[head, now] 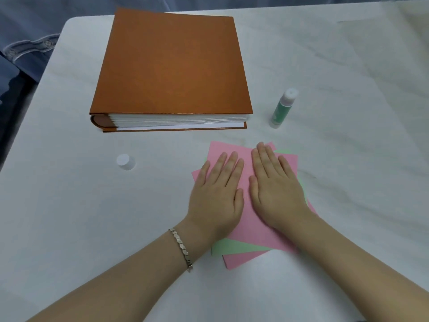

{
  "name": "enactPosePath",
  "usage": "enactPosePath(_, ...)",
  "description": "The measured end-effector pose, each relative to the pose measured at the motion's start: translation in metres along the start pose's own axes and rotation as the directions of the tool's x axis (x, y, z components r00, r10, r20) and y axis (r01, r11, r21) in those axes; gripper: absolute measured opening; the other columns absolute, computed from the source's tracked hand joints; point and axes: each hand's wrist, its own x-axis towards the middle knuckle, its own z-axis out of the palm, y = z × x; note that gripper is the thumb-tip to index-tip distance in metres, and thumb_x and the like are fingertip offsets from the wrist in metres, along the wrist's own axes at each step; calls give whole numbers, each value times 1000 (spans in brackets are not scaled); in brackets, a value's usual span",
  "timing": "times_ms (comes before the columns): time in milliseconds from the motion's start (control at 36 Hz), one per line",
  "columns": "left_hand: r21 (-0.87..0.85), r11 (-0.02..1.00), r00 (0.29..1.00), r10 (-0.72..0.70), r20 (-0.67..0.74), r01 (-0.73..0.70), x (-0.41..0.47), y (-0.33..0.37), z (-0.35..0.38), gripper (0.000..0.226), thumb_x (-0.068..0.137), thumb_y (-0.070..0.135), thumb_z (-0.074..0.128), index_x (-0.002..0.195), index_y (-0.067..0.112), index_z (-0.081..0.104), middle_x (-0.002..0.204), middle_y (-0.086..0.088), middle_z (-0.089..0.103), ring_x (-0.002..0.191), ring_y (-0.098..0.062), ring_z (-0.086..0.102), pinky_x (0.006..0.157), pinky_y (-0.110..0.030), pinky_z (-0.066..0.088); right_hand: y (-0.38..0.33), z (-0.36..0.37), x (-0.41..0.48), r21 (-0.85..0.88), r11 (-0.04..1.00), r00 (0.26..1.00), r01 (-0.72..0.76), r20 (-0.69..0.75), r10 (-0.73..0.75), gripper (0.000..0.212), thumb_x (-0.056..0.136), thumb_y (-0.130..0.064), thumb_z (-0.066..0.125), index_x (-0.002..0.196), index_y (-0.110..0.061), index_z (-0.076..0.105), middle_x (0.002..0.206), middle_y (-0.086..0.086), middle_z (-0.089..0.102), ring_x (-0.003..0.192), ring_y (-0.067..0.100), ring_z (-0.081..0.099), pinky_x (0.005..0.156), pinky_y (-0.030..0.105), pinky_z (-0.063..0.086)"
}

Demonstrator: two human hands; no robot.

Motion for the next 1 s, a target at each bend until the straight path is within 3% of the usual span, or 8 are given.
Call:
enactPosePath(194,-1,1000,1000,-13,-5,13,1,1,-2,54,86,27,33,131,5,53,138,-11,50,128,-28,46,104,-45,23,31,-9,-19,-31,997,996,-77,31,78,58,89,-25,23,134,5,42,141,21,43,129,34,44,105,48,22)
enactPosePath(333,-4,1000,1000,-21,10,21,1,1,-2,55,85,28,32,132,6,52,139,-10,49,128,-28,46,105,-44,21,49,-16,-29,-35,993,987,-116,108,119,67,87,-32,9,142,1,29,151,15,27,140,29,27,112,41,15)
enactPosePath(472,-3,999,999,-32,14,32,3,2,-4,55,85,28,32,131,6,53,138,-9,50,128,-27,47,105,-43,21,54,-22,-31,-40,979,976,-201,72,204,64,88,-27,14,140,6,29,149,22,26,140,33,23,114,43,13)
enactPosePath(556,-3,1000,1000,-26,8,26,3,2,-3,55,85,28,33,131,6,54,137,-10,51,127,-28,48,105,-43,21,39,-28,-22,15,993,992,-118,-36,118,57,89,-21,26,136,10,33,145,28,32,135,38,31,111,39,10)
enactPosePath(667,0,1000,1000,-19,16,19,3,1,-2,55,85,28,32,131,5,54,138,-11,50,127,-28,48,105,-44,22,11,-18,-12,142,989,995,36,88,-49,71,86,-38,6,145,0,18,154,15,12,143,25,10,114,29,-4)
enactPosePath(778,8,999,999,-35,41,35,4,0,-3,55,86,28,31,131,6,53,138,-10,50,128,-26,47,105,-43,22,9,-4,-9,114,993,996,-24,88,14,65,87,-32,16,140,3,32,149,19,29,138,32,29,110,29,1)
enactPosePath(917,55,998,997,-42,66,39,4,1,-3,55,85,29,31,131,8,54,137,-8,51,127,-25,48,106,-46,36,24,-8,-14,95,994,997,-47,57,42,74,83,-39,1,146,-3,16,155,11,13,144,23,12,111,25,-7)
enactPosePath(1000,69,996,994,-57,99,50,5,5,-5,58,85,31,28,132,7,52,139,-8,49,129,-25,46,109,-46,32,26,-8,-14,96,994,999,-45,35,42,71,85,-37,5,144,-1,20,153,13,17,143,26,16,110,25,-7)
